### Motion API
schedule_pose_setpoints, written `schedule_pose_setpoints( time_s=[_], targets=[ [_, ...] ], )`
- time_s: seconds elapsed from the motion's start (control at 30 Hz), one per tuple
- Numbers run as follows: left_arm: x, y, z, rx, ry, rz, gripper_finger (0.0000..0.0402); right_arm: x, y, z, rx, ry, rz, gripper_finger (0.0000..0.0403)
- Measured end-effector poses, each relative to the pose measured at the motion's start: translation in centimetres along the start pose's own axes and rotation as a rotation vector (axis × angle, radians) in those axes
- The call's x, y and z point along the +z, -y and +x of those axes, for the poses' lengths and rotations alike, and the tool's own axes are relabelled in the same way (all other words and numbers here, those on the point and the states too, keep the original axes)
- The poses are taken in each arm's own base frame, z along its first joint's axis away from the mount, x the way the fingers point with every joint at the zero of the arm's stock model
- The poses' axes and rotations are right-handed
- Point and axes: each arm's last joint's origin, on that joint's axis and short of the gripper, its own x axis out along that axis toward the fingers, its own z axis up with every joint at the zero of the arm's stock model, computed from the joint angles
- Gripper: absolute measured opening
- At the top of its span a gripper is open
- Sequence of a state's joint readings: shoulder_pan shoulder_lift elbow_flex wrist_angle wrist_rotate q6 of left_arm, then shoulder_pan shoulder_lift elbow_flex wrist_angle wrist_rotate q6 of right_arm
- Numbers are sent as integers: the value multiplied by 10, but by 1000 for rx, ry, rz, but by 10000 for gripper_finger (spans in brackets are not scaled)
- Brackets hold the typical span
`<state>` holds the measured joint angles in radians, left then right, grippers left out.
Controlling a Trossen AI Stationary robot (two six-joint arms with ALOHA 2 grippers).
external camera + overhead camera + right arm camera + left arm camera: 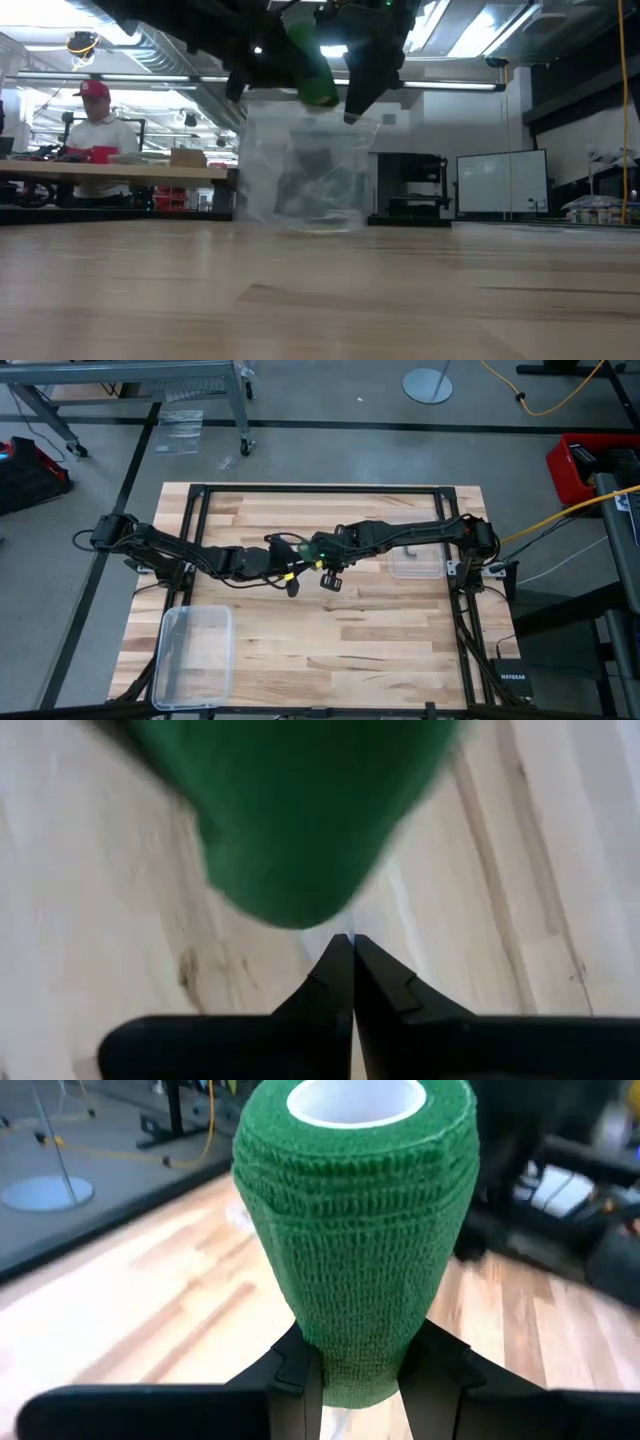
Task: Roll bandage
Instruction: Put the bandage into the zip bag
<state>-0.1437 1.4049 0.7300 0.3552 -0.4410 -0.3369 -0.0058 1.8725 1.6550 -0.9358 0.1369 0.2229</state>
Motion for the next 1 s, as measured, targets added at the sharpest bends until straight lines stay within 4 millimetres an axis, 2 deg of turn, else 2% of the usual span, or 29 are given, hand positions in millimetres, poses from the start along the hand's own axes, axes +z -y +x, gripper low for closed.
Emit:
schedule_pose_setpoints(
  time_s=[0.27,0.57,1.0],
  targets=[
    [-10,4,-3,-12,-84,34,86,4,0,-1,25,27,15,1],
    [-9,1,-2,15,-75,42,86,4,-2,-1,90,20,15,1],
    [-6,-7,1,70,-59,59,86,4,-9,-2,300,-11,10,1]
  ],
)
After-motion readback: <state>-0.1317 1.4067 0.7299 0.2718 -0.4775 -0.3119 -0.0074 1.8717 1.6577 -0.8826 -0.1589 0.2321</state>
